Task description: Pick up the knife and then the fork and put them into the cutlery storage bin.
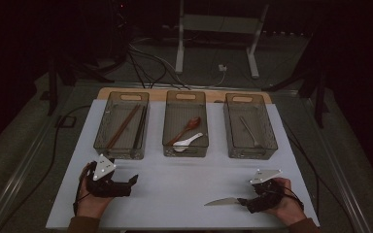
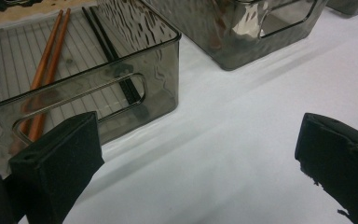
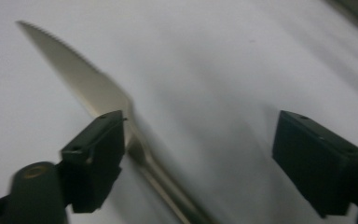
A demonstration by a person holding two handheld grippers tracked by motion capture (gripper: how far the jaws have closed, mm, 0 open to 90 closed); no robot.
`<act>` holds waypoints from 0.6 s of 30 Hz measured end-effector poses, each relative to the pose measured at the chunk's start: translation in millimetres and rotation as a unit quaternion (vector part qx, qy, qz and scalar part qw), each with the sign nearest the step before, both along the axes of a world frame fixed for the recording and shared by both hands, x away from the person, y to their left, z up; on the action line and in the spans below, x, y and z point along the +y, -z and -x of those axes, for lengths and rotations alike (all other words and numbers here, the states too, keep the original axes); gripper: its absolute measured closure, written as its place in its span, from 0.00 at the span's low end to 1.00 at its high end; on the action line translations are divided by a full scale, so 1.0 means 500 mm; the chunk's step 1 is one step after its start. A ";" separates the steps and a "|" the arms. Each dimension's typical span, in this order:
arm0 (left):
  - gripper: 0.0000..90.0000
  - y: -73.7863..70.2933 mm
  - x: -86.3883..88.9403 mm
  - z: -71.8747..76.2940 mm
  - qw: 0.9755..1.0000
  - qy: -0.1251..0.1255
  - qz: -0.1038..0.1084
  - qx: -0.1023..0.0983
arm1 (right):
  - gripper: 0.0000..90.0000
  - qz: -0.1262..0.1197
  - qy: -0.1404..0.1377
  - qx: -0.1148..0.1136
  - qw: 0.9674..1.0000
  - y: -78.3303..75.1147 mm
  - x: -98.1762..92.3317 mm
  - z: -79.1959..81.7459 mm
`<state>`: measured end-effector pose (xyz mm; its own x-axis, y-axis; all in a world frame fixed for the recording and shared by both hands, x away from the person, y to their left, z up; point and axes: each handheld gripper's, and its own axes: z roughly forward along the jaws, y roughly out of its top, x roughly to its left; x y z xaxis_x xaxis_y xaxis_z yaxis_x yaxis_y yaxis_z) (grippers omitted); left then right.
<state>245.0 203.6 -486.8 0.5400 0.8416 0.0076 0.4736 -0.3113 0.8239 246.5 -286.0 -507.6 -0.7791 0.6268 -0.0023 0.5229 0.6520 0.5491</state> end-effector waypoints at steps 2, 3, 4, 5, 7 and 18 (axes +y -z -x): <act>0.02 0.000 0.001 0.000 1.000 0.000 0.000 0.000 | 0.26 -0.001 -0.013 0.005 1.000 -0.001 0.003 0.006; 0.02 0.000 0.001 0.000 1.000 0.000 0.001 0.000 | 0.32 0.003 -0.024 0.004 1.000 0.000 0.003 0.007; 0.02 0.000 0.000 0.000 1.000 0.000 0.000 0.000 | 0.37 0.004 -0.029 0.007 1.000 0.000 0.005 0.010; 0.02 0.001 0.000 0.000 1.000 0.000 0.000 0.001 | 0.41 0.008 -0.039 0.004 0.999 0.001 0.004 0.010; 0.02 0.000 -0.001 0.000 1.000 0.000 -0.001 0.001 | 0.51 0.001 -0.046 0.010 0.999 0.000 0.003 0.011; 0.02 0.001 -0.001 -0.001 1.000 0.000 0.000 0.001 | 0.81 -0.009 -0.038 0.009 0.999 -0.001 -0.007 -0.007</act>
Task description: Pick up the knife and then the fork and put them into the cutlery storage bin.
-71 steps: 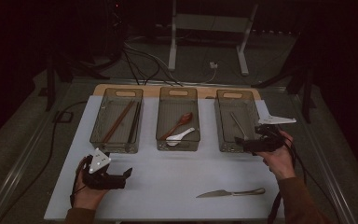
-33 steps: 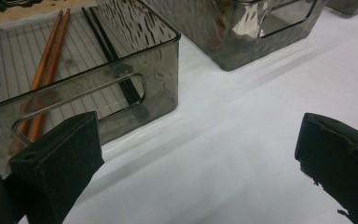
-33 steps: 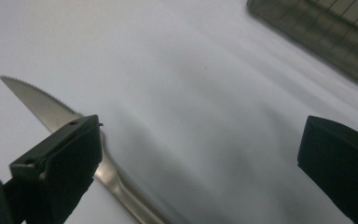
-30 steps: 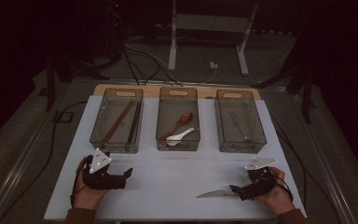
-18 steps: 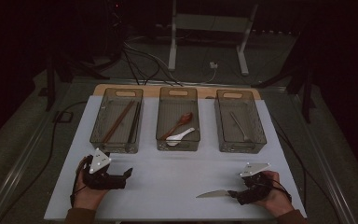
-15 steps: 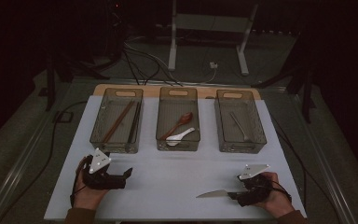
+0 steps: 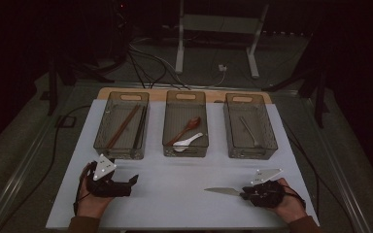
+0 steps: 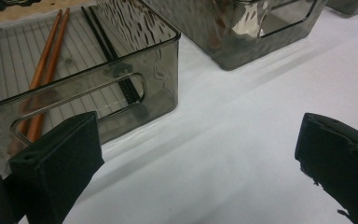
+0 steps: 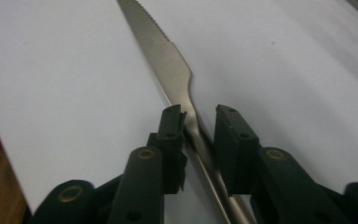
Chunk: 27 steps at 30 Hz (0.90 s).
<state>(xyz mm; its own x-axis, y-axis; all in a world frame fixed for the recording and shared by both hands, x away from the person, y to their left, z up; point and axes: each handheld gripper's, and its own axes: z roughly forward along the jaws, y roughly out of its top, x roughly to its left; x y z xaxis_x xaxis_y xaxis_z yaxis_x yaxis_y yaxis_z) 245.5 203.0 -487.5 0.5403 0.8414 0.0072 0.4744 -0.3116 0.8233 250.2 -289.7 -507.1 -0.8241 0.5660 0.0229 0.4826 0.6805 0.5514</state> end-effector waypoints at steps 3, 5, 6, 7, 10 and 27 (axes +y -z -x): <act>0.02 0.001 -0.001 0.000 1.000 0.001 0.000 0.000 | 0.82 0.002 0.010 -0.001 1.000 0.000 0.002 -0.009; 0.02 0.001 -0.001 0.000 1.000 0.001 0.000 0.000 | 0.83 -0.002 0.020 0.002 1.000 0.000 0.003 -0.015; 0.02 0.001 -0.001 0.000 1.000 0.001 0.000 0.001 | 0.83 -0.001 0.024 0.000 1.000 0.000 0.003 -0.019; 0.02 0.001 -0.001 0.000 1.000 0.001 0.000 0.001 | 0.84 -0.003 0.029 0.003 1.000 0.000 0.004 -0.022; 0.02 0.001 -0.002 0.000 1.000 0.001 0.000 0.001 | 0.84 -0.005 0.043 0.006 0.999 0.001 0.005 -0.033; 0.02 0.001 -0.002 -0.001 1.000 0.002 -0.001 0.002 | 0.82 0.004 0.054 0.022 0.998 0.000 0.015 -0.049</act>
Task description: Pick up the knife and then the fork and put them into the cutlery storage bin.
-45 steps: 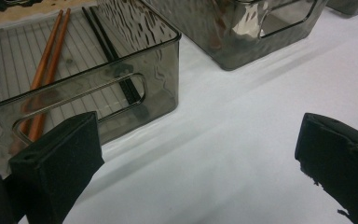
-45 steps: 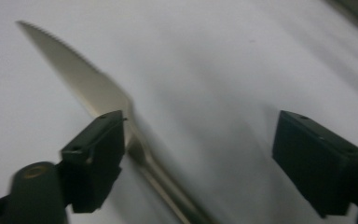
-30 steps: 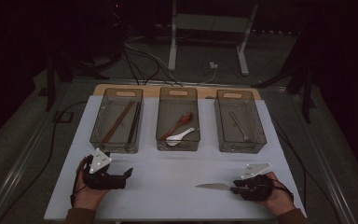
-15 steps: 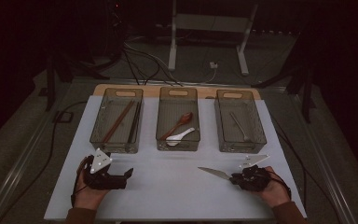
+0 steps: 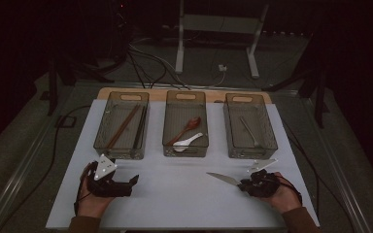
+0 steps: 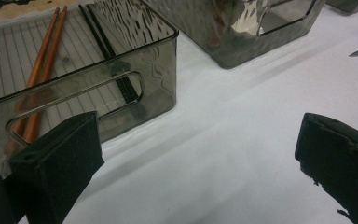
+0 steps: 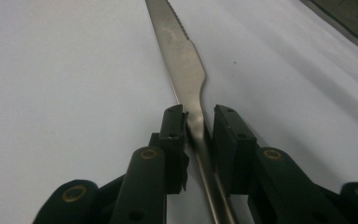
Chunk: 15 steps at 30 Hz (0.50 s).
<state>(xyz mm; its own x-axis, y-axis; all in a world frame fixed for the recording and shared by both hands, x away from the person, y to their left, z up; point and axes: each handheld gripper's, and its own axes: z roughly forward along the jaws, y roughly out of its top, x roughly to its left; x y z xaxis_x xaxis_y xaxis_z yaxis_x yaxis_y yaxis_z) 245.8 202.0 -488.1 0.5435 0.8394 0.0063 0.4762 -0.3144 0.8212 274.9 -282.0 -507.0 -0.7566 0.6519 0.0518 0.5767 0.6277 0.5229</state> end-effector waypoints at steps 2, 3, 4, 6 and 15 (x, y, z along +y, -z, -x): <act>0.02 -0.002 0.001 0.000 1.000 -0.002 0.001 -0.002 | 0.82 0.005 0.002 -0.006 1.000 0.000 0.004 0.004; 0.02 -0.002 0.002 0.000 1.000 -0.002 0.002 -0.002 | 0.83 0.011 -0.004 -0.013 1.000 0.001 0.005 0.005; 0.02 -0.003 0.002 0.001 1.000 -0.003 0.003 -0.002 | 0.83 0.015 -0.006 -0.016 1.000 0.001 0.006 0.007; 0.02 -0.003 0.002 0.001 1.000 -0.002 0.002 -0.002 | 0.84 0.019 -0.004 -0.022 1.000 0.001 0.010 0.011; 0.02 -0.001 0.004 0.001 1.000 -0.003 0.002 -0.001 | 0.89 0.040 -0.008 -0.040 0.998 -0.002 0.022 0.020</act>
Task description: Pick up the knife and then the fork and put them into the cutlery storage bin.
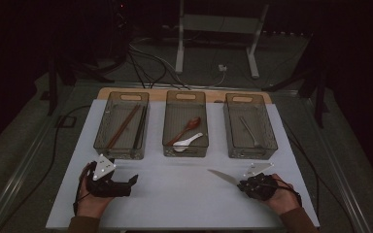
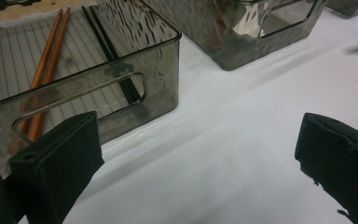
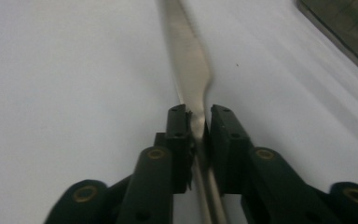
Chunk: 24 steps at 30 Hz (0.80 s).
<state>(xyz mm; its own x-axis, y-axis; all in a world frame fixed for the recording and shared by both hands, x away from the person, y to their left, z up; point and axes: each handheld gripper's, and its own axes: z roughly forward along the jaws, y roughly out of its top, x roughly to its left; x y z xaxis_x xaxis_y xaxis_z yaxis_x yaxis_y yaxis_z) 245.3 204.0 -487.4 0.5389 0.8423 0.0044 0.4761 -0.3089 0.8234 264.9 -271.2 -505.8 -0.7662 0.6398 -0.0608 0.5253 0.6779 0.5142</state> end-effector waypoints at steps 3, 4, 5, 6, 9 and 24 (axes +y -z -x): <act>0.02 0.000 0.000 0.000 1.000 0.000 0.001 0.000 | 0.89 -0.006 0.010 -0.003 1.000 0.001 -0.001 0.003; 0.02 0.001 0.000 -0.001 1.000 -0.001 0.001 0.001 | 0.89 -0.009 0.012 -0.004 1.000 0.002 -0.002 0.004; 0.02 0.001 0.000 -0.001 1.000 0.000 0.001 0.001 | 0.89 -0.012 0.013 -0.006 1.000 0.003 -0.003 0.004; 0.02 0.001 -0.001 -0.001 1.000 0.000 0.001 0.001 | 0.89 -0.015 0.015 -0.005 1.000 0.003 -0.004 0.005; 0.02 0.001 -0.001 0.000 1.000 -0.001 0.001 0.001 | 0.89 -0.019 0.020 -0.009 1.000 0.003 -0.004 0.006; 0.02 0.001 0.000 -0.001 1.000 -0.001 0.001 0.002 | 0.89 -0.063 0.048 -0.031 0.996 -0.015 -0.007 0.008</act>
<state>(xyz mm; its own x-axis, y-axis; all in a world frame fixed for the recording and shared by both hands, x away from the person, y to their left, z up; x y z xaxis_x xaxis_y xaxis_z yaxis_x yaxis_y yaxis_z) 245.6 204.1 -488.0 0.5370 0.8436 0.0006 0.4793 -0.3057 0.8227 260.7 -274.9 -498.4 -0.6991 0.7148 -0.0210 0.5487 0.5550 0.6252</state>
